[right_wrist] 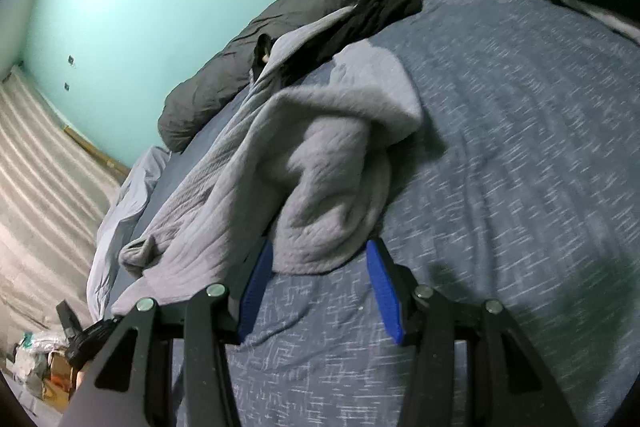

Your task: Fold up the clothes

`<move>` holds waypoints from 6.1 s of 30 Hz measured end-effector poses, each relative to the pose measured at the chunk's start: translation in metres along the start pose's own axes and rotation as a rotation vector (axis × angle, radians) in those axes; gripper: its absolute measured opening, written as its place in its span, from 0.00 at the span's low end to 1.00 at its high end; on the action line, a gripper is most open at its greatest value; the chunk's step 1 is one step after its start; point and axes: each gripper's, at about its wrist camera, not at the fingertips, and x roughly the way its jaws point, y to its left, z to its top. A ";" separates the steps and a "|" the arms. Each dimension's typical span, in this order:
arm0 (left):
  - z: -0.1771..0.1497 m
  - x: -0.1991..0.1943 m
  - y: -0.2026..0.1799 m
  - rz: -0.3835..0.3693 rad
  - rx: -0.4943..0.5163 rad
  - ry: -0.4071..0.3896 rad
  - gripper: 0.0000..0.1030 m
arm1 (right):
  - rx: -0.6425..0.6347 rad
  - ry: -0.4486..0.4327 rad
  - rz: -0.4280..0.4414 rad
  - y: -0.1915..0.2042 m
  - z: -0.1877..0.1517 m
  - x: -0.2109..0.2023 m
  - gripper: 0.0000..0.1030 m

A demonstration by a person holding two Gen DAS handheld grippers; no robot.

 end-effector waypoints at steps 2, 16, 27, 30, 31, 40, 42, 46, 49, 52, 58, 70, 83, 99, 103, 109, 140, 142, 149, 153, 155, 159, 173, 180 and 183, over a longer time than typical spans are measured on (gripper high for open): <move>-0.001 -0.001 0.003 -0.004 -0.016 -0.001 0.08 | -0.011 -0.015 -0.025 -0.002 0.010 -0.006 0.49; 0.006 -0.001 0.005 -0.002 -0.044 -0.042 0.08 | 0.112 0.105 -0.241 -0.048 0.137 0.072 0.58; 0.005 0.002 0.008 -0.010 -0.056 -0.034 0.08 | 0.059 0.290 -0.165 -0.040 0.122 0.132 0.48; 0.005 0.001 0.006 -0.007 -0.048 -0.037 0.08 | -0.001 0.309 -0.175 -0.028 0.115 0.129 0.09; 0.005 0.000 0.005 -0.008 -0.046 -0.039 0.08 | -0.018 0.296 -0.179 -0.024 0.115 0.123 0.06; 0.015 -0.023 0.004 -0.011 -0.054 -0.108 0.08 | -0.105 0.146 -0.190 0.010 0.150 0.014 0.04; 0.018 -0.032 0.006 -0.009 -0.058 -0.132 0.08 | -0.130 0.134 -0.213 0.021 0.163 -0.014 0.04; 0.026 -0.053 0.016 -0.020 -0.082 -0.173 0.08 | -0.166 0.124 -0.267 0.039 0.182 -0.066 0.04; 0.029 -0.070 0.026 -0.022 -0.103 -0.207 0.08 | -0.187 0.147 -0.303 0.050 0.187 -0.094 0.04; 0.028 -0.079 0.038 -0.014 -0.130 -0.214 0.08 | -0.193 0.231 -0.320 0.054 0.182 -0.107 0.04; 0.019 -0.082 0.064 0.033 -0.181 -0.197 0.08 | -0.158 0.387 -0.389 0.033 0.141 -0.063 0.06; 0.008 -0.050 0.087 0.072 -0.242 -0.094 0.08 | -0.262 0.243 -0.318 0.027 0.117 0.000 0.18; 0.007 -0.046 0.081 0.099 -0.217 -0.098 0.08 | -0.138 0.172 -0.352 -0.048 0.125 -0.049 0.59; 0.010 -0.043 0.079 0.115 -0.199 -0.101 0.08 | -0.069 0.267 -0.354 -0.098 0.082 0.021 0.42; 0.011 -0.042 0.079 0.117 -0.201 -0.101 0.08 | -0.107 0.241 -0.368 -0.086 0.084 0.019 0.07; 0.010 -0.043 0.080 0.113 -0.204 -0.101 0.08 | -0.230 0.243 -0.386 -0.049 0.115 -0.025 0.06; 0.012 -0.039 0.073 0.136 -0.157 -0.120 0.08 | -0.361 0.158 -0.497 -0.062 0.143 -0.113 0.48; 0.012 -0.039 0.072 0.140 -0.154 -0.122 0.08 | -0.361 0.184 -0.571 -0.076 0.136 -0.112 0.48; 0.008 -0.038 0.073 0.145 -0.160 -0.120 0.08 | -0.318 0.331 -0.665 -0.122 0.105 -0.067 0.48; 0.008 -0.037 0.072 0.152 -0.152 -0.120 0.08 | -0.259 0.346 -0.683 -0.142 0.098 -0.050 0.48; 0.009 -0.036 0.071 0.154 -0.151 -0.119 0.08 | -0.242 0.348 -0.641 -0.145 0.095 -0.047 0.45; 0.009 -0.036 0.070 0.159 -0.146 -0.120 0.08 | -0.276 0.333 -0.577 -0.135 0.090 -0.046 0.13; 0.008 -0.037 0.070 0.152 -0.146 -0.119 0.08 | -0.494 0.541 -0.297 -0.039 0.054 -0.018 0.22; 0.009 -0.037 0.069 0.152 -0.144 -0.121 0.08 | -0.320 0.301 -0.228 -0.061 0.085 -0.074 0.43; 0.009 -0.037 0.068 0.153 -0.143 -0.122 0.08 | -0.240 0.285 -0.336 -0.083 0.091 -0.073 0.45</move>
